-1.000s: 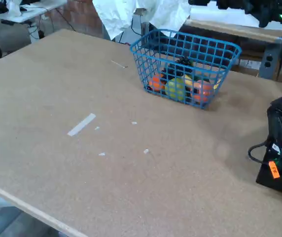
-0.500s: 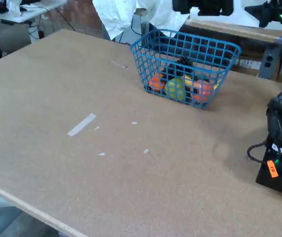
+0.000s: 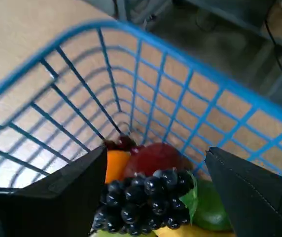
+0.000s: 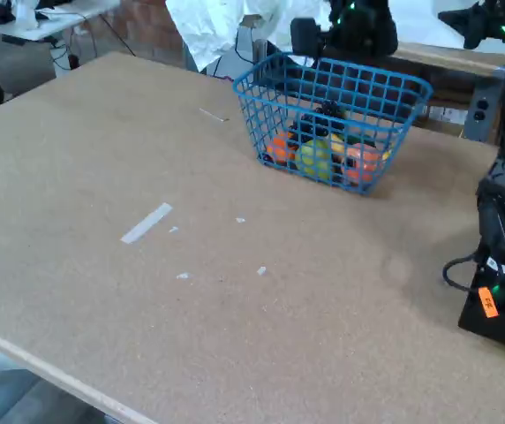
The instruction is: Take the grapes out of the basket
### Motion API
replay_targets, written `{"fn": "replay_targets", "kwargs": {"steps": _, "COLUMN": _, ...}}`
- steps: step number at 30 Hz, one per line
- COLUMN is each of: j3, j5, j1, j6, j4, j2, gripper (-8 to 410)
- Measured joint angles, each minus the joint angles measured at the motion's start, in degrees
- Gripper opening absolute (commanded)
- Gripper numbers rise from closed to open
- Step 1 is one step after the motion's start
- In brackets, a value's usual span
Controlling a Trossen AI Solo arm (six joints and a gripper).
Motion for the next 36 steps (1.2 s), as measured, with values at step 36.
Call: {"fn": "replay_targets", "kwargs": {"steps": 36, "j3": -9.5, "j5": 0.5, "j1": 0.2, "j6": 16.9, "j4": 0.5, "j2": 2.2, "gripper": 277}}
